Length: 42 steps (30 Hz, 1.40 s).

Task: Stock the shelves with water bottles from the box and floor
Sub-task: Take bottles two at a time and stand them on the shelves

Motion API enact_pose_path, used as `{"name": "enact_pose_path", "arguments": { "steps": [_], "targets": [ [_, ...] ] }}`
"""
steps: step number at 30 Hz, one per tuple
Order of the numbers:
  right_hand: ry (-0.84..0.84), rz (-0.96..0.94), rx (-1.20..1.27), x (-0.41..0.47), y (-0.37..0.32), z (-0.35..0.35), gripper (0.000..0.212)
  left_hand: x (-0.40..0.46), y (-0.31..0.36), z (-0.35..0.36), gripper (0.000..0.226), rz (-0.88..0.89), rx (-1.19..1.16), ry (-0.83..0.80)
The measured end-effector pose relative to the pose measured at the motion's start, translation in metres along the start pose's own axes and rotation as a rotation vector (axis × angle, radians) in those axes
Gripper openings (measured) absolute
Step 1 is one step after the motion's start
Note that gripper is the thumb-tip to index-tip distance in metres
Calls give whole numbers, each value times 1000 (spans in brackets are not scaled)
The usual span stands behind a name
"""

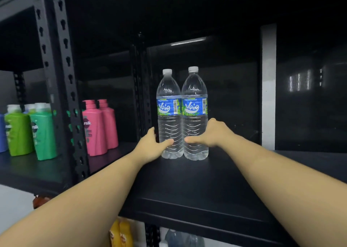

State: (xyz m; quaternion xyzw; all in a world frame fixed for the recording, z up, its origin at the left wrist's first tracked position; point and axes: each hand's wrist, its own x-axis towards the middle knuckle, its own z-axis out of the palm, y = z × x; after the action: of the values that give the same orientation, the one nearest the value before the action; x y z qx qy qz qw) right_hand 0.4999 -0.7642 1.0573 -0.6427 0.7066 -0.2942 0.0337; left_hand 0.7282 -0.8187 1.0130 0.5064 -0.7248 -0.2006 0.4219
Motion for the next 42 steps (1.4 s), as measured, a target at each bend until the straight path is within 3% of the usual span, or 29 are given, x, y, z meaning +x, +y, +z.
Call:
{"name": "enact_pose_path", "arguments": {
  "steps": [3,7,11,19,23,31,42],
  "targets": [
    [-26,-38,-99,-22,-5,-5,108,-24,6,-11,92,7,139,44],
    [28,-97,-40,-85,-14,-2,97,-74,14,-28,68,114,272,74],
    [167,-325,47,-158,-30,8,64,-137,22,-38,54,240,303,151],
    [101,-460,55,-269,-39,61,59,-267,-21,-51,58,268,357,191],
    [16,-484,55,-306,-24,107,61,-325,-57,-45,59,188,422,153],
    [-354,-403,90,-387,56,210,72,-456,-134,24,63,-137,495,-51],
    [-745,-221,134,-524,180,330,71,-638,-221,138,60,-549,359,-288]
  ]
}}
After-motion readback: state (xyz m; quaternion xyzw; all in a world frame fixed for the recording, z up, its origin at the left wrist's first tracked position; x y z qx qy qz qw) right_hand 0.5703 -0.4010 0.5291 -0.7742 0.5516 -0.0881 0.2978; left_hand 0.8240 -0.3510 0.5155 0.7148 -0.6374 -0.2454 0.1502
